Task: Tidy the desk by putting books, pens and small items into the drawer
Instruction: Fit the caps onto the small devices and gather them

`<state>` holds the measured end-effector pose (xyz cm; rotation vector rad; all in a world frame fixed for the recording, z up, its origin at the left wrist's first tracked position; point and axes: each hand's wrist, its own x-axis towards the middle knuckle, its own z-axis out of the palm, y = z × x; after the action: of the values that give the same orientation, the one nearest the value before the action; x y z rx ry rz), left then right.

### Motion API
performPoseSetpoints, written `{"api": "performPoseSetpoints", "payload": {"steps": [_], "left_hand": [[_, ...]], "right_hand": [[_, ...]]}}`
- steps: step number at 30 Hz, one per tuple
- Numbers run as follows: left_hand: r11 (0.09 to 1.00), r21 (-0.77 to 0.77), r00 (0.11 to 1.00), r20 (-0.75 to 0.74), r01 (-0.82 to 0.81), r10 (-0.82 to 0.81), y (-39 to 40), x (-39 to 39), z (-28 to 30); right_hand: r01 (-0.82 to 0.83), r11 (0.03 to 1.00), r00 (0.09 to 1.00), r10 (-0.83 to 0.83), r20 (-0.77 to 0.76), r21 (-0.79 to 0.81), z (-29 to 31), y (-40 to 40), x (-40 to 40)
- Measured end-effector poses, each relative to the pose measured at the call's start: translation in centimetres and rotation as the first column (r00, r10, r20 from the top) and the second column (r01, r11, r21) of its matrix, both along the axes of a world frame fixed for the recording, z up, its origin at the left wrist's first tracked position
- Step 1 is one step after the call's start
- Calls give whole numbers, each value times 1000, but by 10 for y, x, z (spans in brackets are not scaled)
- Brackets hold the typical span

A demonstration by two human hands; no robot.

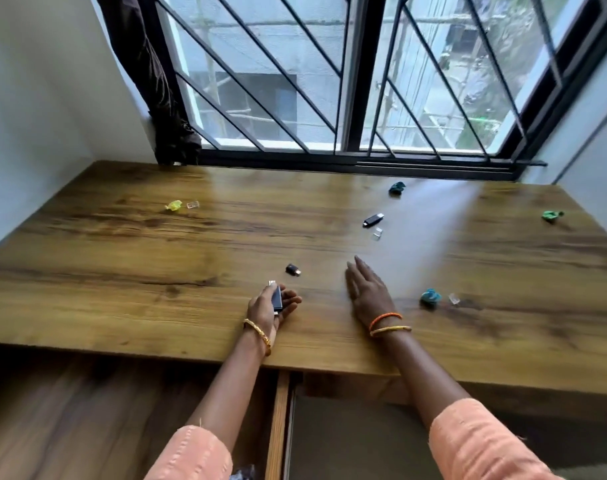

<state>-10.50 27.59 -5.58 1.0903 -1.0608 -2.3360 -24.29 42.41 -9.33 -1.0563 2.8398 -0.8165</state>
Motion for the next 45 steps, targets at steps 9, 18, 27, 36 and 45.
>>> {"api": "performPoseSetpoints", "payload": {"steps": [9, 18, 27, 36, 45], "left_hand": [[993, -121, 1000, 30, 13, -9, 8, -6, -4], [947, -39, 940, -115, 318, -321, 53, -85, 14], [919, 129, 913, -230, 372, -337, 39, -120, 3], [910, -78, 896, -158, 408, -416, 38, -128, -3], [845, -356, 914, 78, 399, -398, 48, -134, 0]], "right_hand": [[98, 991, 993, -92, 68, -95, 7, 4, 10], [386, 779, 922, -305, 239, -494, 9, 4, -68], [341, 838, 936, -259, 239, -426, 3, -20, -137], [8, 843, 610, 422, 670, -538, 25, 11, -120], [132, 808, 425, 477, 769, -574, 30, 19, -126]]}}
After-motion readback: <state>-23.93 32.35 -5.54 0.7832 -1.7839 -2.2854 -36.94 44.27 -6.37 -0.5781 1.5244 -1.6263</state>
